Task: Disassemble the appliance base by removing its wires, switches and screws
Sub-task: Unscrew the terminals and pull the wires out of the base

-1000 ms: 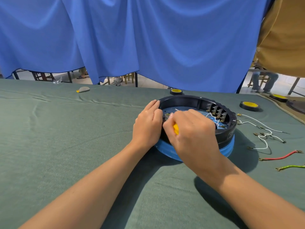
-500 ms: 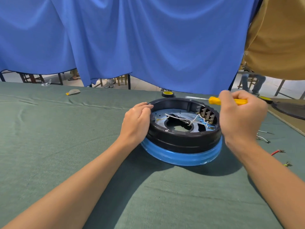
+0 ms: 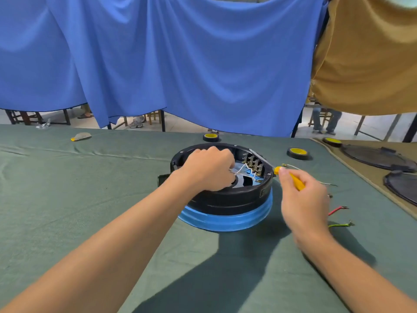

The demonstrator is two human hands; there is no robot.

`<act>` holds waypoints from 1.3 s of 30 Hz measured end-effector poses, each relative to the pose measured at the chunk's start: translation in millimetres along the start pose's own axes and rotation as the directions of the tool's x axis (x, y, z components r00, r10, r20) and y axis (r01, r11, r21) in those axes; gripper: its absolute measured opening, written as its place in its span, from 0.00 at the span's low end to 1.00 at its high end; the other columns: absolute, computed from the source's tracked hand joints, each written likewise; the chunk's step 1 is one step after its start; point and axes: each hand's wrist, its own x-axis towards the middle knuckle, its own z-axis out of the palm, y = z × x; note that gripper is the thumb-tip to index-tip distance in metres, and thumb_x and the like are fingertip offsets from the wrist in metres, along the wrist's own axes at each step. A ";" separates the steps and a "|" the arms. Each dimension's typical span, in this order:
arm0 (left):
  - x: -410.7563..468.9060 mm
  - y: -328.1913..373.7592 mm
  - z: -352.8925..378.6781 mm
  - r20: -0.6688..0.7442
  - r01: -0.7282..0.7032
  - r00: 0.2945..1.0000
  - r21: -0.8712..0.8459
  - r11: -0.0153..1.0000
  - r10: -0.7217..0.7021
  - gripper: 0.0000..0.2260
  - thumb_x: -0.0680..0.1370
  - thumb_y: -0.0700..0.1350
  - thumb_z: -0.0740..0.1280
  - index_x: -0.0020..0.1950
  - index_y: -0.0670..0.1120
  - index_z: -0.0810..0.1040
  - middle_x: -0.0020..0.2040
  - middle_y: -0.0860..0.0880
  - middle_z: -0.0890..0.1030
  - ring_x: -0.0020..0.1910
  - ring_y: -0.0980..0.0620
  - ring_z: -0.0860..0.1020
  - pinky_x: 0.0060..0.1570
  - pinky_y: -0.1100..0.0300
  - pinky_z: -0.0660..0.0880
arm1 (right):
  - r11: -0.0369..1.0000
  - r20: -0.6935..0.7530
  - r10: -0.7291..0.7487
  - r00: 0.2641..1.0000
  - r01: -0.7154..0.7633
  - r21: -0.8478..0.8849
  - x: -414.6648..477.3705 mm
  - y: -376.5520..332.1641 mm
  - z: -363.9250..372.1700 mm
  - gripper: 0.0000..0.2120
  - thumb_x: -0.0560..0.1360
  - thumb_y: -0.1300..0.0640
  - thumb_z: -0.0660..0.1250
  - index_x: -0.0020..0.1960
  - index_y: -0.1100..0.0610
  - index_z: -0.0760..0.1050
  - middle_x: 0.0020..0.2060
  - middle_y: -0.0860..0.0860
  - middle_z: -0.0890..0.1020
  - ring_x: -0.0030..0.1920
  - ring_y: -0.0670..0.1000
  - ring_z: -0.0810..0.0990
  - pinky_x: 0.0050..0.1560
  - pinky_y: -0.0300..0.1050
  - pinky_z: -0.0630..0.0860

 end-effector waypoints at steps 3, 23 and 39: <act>17.7 3.3 7.2 0.121 0.035 0.992 0.022 0.999 -0.038 0.13 0.76 0.57 0.66 0.51 0.48 0.75 0.43 0.50 0.76 0.40 0.47 0.74 0.36 0.55 0.66 | 0.998 -0.008 -0.070 0.998 0.070 0.004 -9.9 -0.4 1.5 0.11 0.79 0.48 0.65 0.48 0.55 0.81 0.41 0.50 0.83 0.43 0.52 0.79 0.49 0.51 0.75; 23.9 -6.8 -15.5 -0.108 0.034 0.994 0.232 0.972 -0.009 0.07 0.79 0.47 0.63 0.53 0.47 0.77 0.46 0.47 0.76 0.42 0.43 0.72 0.39 0.53 0.65 | 0.990 -0.071 -0.137 0.988 0.139 0.021 -10.2 -1.3 -0.6 0.09 0.80 0.50 0.65 0.47 0.54 0.80 0.41 0.50 0.82 0.43 0.50 0.78 0.48 0.55 0.76; 11.9 34.6 -24.5 -0.277 -0.045 0.958 0.124 0.991 0.078 0.12 0.79 0.50 0.62 0.46 0.47 0.81 0.41 0.44 0.80 0.42 0.40 0.77 0.30 0.59 0.60 | 0.892 -0.060 0.269 0.961 -0.225 0.393 38.6 -9.2 -45.8 0.13 0.81 0.49 0.62 0.41 0.53 0.77 0.31 0.48 0.78 0.24 0.43 0.72 0.28 0.40 0.70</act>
